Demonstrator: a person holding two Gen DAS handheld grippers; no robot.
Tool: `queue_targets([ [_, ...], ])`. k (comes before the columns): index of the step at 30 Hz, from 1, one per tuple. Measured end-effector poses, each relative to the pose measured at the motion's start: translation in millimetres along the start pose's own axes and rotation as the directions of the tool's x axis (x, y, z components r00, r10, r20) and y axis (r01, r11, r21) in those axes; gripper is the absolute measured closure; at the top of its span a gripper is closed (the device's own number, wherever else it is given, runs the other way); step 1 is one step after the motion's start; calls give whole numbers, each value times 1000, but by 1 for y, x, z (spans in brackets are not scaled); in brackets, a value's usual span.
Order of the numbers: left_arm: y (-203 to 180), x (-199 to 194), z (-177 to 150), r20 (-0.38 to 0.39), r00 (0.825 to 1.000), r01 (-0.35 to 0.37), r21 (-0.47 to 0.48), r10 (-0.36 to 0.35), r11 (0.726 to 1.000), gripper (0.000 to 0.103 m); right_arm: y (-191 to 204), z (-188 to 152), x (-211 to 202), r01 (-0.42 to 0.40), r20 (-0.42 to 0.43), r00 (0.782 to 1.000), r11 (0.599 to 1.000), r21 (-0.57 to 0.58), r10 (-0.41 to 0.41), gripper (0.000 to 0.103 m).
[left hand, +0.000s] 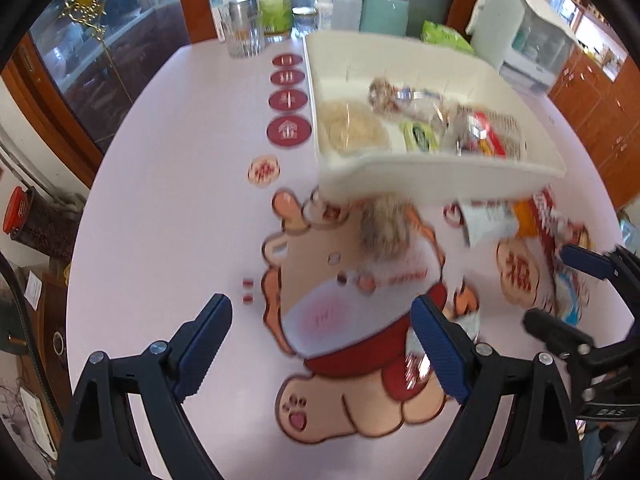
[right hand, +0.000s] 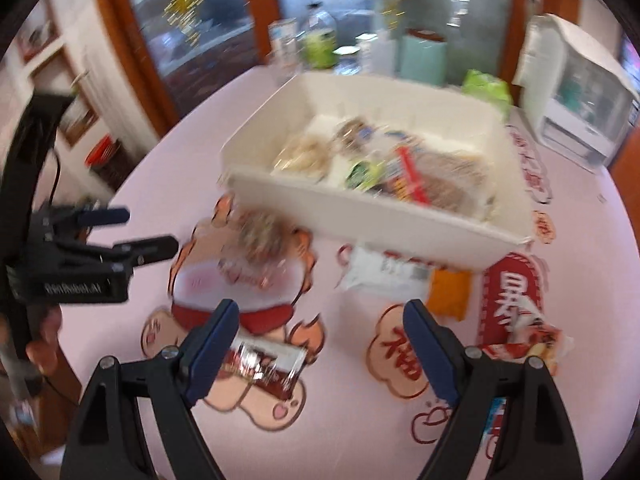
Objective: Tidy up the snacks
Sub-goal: 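Withdraw both tools and grasp the brown snowflake-print bar with the right tool, then lift the brown bar with the right tool while the left tool grasps the nut-cluster bag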
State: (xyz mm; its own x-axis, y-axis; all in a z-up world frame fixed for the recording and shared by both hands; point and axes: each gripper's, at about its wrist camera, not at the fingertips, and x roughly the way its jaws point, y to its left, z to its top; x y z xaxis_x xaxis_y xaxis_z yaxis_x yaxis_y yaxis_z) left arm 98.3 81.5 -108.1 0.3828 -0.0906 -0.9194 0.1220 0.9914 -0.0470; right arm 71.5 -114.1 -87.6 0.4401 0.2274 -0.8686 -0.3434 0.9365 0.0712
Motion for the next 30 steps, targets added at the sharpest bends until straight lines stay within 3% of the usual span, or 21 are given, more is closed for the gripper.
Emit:
queue_targets([
  [6,6,16,-29,-60,997,-49,69,53,996,13,34,-27,35,-78,-104,993,981,-176,60,18],
  [15,18,27,-38,-105,993,-60,32,63,998,13,73,-41,63,-108,-117,991,891,-441,62,18],
  [17,16,26,-34,-97,994,-53,30,56,998,13,75,-43,72,-106,-137,990,865,-490,44,27],
  [19,13,28,-28,-91,995,-47,29,49,998,13,76,-46,79,-123,-170,985,848,-515,40,53],
  [20,11,29,-25,-89,995,-43,29,46,999,13,75,-47,81,-148,-186,981,846,-513,59,55],
  [22,7,32,-20,-87,995,-39,30,42,999,13,72,-46,81,-170,-202,976,852,-496,78,63],
  [30,-22,45,6,-78,997,-9,43,12,999,13,32,-34,82,-160,-186,977,927,-340,100,67],
])
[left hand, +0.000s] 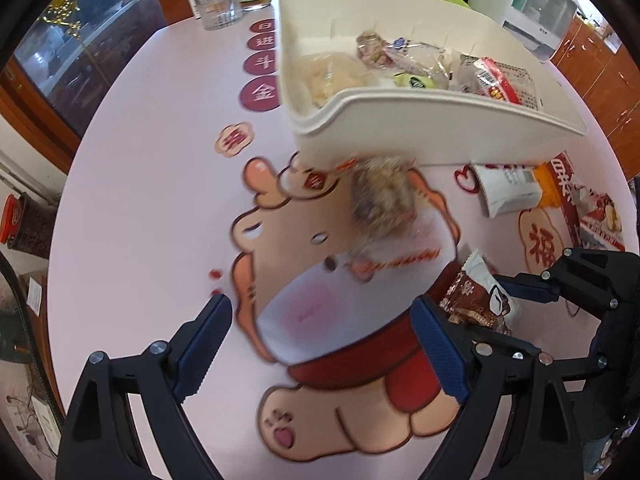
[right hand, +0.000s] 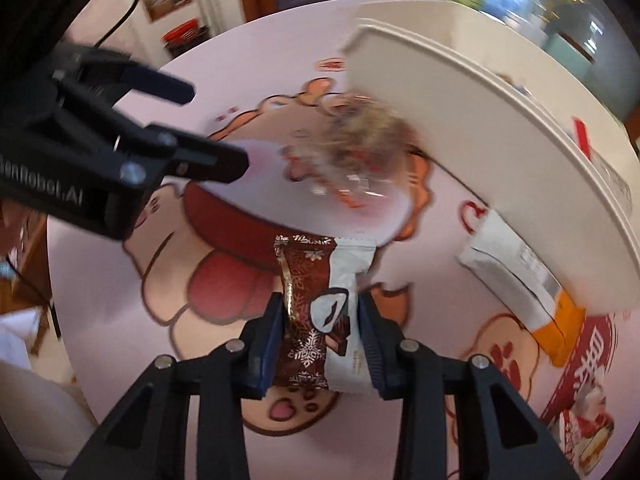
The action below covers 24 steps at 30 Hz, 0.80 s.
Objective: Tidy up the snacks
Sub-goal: 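Lift the brown bar with the right tool while the left tool grasps the nut-cluster bag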
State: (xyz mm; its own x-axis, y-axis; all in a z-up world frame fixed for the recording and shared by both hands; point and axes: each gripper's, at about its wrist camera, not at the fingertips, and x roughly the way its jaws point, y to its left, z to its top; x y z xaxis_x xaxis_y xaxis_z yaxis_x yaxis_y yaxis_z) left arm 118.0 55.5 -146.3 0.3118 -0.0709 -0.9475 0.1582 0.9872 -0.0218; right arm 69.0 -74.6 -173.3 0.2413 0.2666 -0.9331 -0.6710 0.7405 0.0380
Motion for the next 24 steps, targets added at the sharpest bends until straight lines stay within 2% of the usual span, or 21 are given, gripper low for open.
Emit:
queue_targets([
  [3,-8,4,12,0,1000,14,-4,-14,1000,13,-17,0,-10,5,20,1000,998,67,-6,67],
  [8,-17,11,29,7,1000,22,-22,-22,1000,13,-40,0,-40,9,102,994,986,168,-27,68],
  [14,-34,28,51,22,1000,-2,-54,3,999,13,-58,1,-70,84,152,980,958,274,-129,68],
  [20,-39,42,63,38,999,-29,-110,34,994,13,-73,1,-74,96,152,975,918,385,-165,68],
  [23,-40,51,65,29,999,-28,-135,32,990,23,-79,0,-69,79,148,977,905,418,-154,68],
  [24,-39,53,64,23,999,-21,-141,25,990,30,-79,1,-67,74,148,978,903,424,-149,68],
])
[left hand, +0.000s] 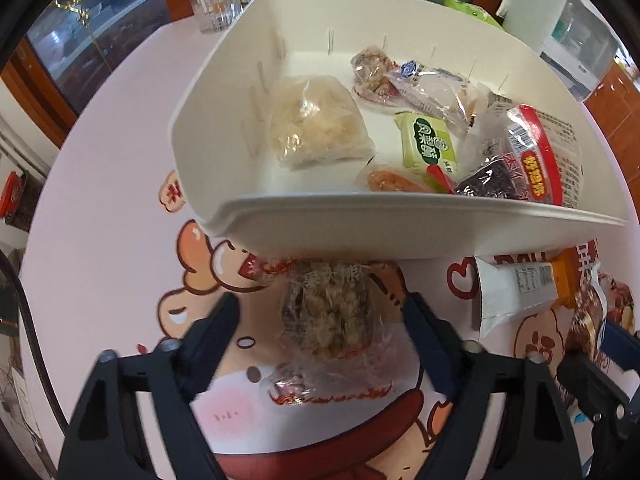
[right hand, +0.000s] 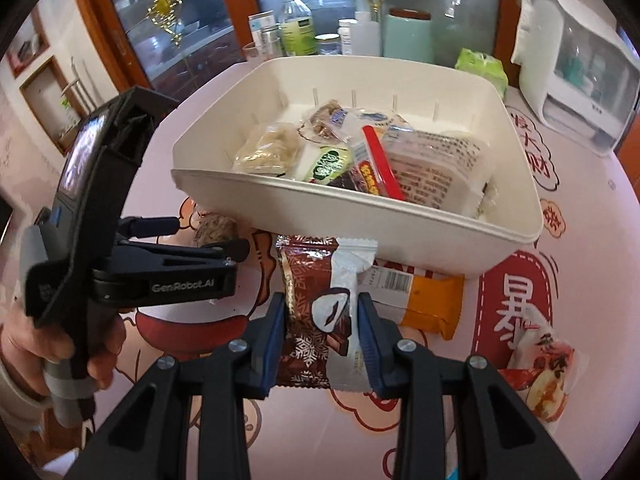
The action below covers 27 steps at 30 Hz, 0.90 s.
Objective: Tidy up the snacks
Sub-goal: 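Lift the brown bar with the right tool while the left tool grasps the nut-cluster bag, then carry both snacks over the tray and open both tools to drop them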
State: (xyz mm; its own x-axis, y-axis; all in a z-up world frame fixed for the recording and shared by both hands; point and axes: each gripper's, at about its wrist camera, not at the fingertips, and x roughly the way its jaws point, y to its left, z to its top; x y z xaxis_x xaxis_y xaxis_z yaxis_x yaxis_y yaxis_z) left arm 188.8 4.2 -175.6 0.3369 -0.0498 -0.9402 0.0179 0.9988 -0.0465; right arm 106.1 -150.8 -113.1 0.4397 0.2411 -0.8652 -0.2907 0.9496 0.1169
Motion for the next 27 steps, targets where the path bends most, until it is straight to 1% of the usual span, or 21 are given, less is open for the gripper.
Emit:
queue_targets([
  [1,0,2,-1,-7,1000,6,-5,-6,1000,38,1,2,4,-4,-2,1000,1000,4,4,68],
  [3,1,8,-3,-24,999,22,-21,-22,1000,44,0,1,5,-10,-6,1000,1000,9,10,68],
  [5,-1,6,-4,0,1000,14,-18,-14,1000,48,-1,2,7,-14,-5,1000,1000,10,14,68],
  [7,-2,4,-5,23,1000,15,-11,-15,1000,55,0,0,6,-18,-3,1000,1000,8,18,69],
  [9,0,-1,-8,40,999,23,-14,-22,1000,59,-1,-1,6,-23,-2,1000,1000,11,23,69],
  [15,8,-12,-23,32,999,36,-32,-35,999,60,-2,-5,2,-38,-1,999,999,21,38,69],
  [19,10,-33,-38,29,998,48,-26,-47,999,60,-2,-7,-5,-57,8,998,998,31,57,69],
  [20,8,-42,-42,28,998,61,-20,-60,998,60,-1,-7,-8,-60,11,998,998,32,60,69],
  [23,2,-66,-44,49,996,74,5,-74,997,60,0,-7,-14,-75,17,997,996,40,74,69],
  [27,-7,-98,-36,99,991,89,39,-93,995,60,1,-1,-25,-97,36,995,994,52,95,69],
])
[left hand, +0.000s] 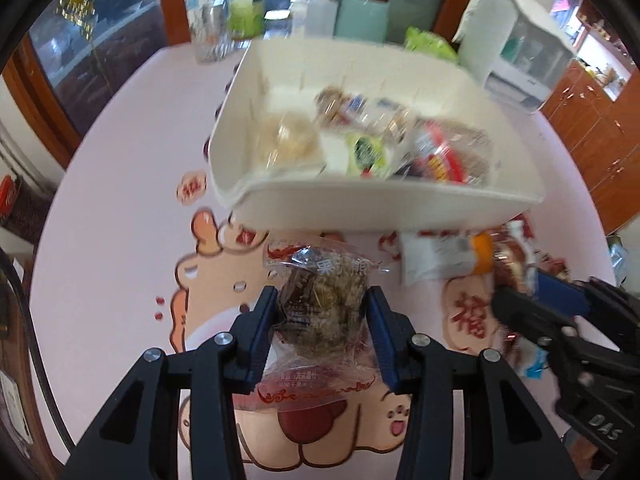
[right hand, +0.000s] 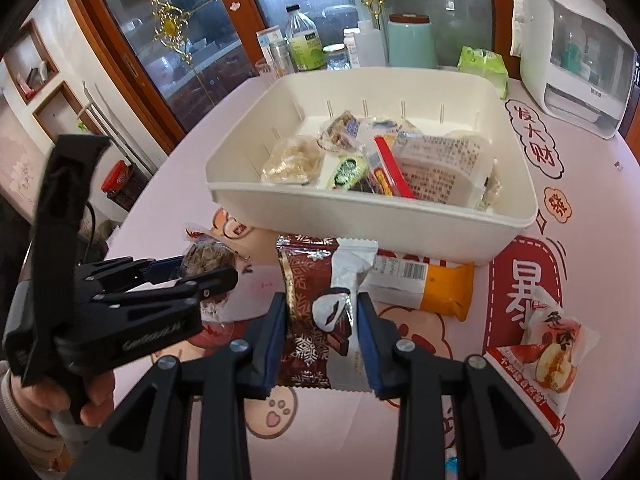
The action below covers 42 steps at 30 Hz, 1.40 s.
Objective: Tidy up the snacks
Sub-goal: 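Carry both snacks over the tray and open both tools to drop them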
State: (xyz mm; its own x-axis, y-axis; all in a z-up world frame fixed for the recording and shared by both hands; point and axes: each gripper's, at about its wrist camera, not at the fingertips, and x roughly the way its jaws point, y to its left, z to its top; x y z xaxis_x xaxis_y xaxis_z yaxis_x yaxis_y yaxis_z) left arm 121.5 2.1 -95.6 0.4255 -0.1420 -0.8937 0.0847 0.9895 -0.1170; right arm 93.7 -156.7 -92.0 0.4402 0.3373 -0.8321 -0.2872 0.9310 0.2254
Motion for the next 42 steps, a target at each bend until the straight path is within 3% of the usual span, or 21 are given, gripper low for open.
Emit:
queue_targets([
  [11,-18,-45,81,151,988,-61,130,41,990,60,-3,73,-42,-24,86,996,999,32,21,69],
  [18,-22,-52,140,211,974,-112,133,83,985,59,-9,139,-67,26,173,984,999,40,-32,69],
  [23,-21,-47,172,233,967,-140,128,108,982,61,-22,175,-62,30,189,981,996,83,-45,69],
  [25,-22,-42,183,236,964,-160,133,126,978,69,-27,186,-55,33,179,983,995,94,-50,69],
  [31,-20,-14,204,226,959,-206,134,173,969,68,-39,205,-19,62,114,991,991,115,-75,69],
  [32,-17,-6,207,208,959,-221,126,192,967,66,-40,207,-12,66,101,992,991,115,-78,68],
  [33,-15,0,208,193,960,-228,116,203,967,49,-40,208,-6,77,81,993,991,112,-86,68],
  [34,-11,4,208,181,960,-233,104,212,967,26,-41,208,2,93,54,993,989,111,-100,67],
  [35,-7,9,207,171,960,-238,84,221,968,17,-41,208,9,108,28,993,988,109,-111,66],
  [38,2,17,200,158,963,-230,69,218,971,13,-41,205,22,134,-27,991,987,89,-132,57],
  [42,9,26,187,120,968,-230,68,221,971,13,-40,196,22,163,-28,986,985,61,-161,47],
])
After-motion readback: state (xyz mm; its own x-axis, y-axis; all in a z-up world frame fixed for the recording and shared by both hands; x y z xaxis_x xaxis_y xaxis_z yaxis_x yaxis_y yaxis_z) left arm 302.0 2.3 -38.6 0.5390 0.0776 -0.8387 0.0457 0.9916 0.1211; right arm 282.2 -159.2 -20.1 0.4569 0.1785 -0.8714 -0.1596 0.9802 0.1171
